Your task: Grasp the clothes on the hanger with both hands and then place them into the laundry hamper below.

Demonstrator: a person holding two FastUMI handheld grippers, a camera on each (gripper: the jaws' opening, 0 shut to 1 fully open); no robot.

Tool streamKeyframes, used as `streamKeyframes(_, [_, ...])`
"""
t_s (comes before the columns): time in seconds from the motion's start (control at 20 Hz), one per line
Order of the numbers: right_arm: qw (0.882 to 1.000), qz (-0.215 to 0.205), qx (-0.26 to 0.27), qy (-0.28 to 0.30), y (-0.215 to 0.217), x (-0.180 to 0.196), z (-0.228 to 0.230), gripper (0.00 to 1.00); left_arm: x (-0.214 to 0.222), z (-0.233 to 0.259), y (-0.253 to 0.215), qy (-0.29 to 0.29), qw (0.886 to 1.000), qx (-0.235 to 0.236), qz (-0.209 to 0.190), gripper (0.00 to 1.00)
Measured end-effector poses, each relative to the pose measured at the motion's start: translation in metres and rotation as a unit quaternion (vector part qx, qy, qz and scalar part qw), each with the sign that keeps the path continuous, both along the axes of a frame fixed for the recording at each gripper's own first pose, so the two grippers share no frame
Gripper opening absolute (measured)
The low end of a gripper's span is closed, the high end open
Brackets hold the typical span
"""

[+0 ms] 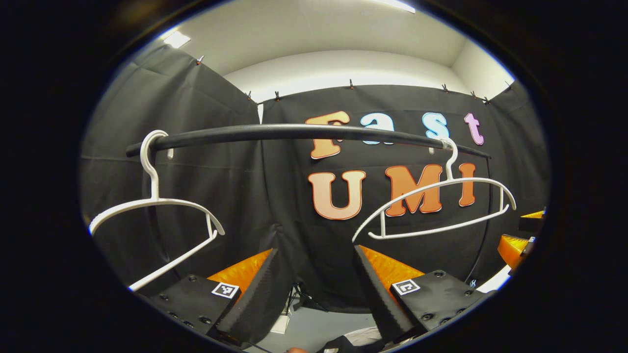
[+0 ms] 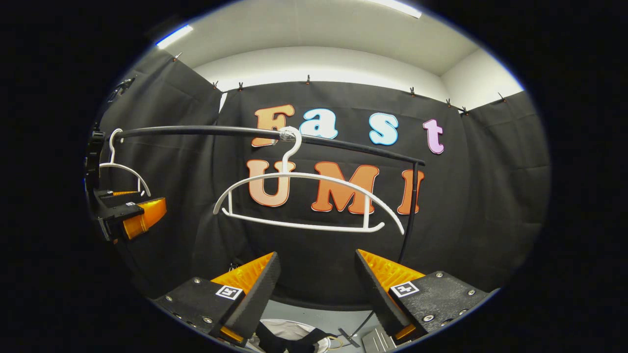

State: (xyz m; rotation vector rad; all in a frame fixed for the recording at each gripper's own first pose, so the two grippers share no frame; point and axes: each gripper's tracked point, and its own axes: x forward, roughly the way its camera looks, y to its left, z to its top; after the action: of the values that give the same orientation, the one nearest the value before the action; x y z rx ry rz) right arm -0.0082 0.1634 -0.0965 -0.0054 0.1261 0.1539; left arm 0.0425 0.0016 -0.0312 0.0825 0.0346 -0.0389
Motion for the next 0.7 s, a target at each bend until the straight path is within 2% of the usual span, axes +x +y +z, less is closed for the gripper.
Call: streamKeyframes(0.7, [1.0, -0.011, 0.003, -0.003, 0.018, -0.003, 0.001, 0.97, 0.008, -0.001, 0.012, -0.005, 1.0, 0.003, -0.009, 0.97])
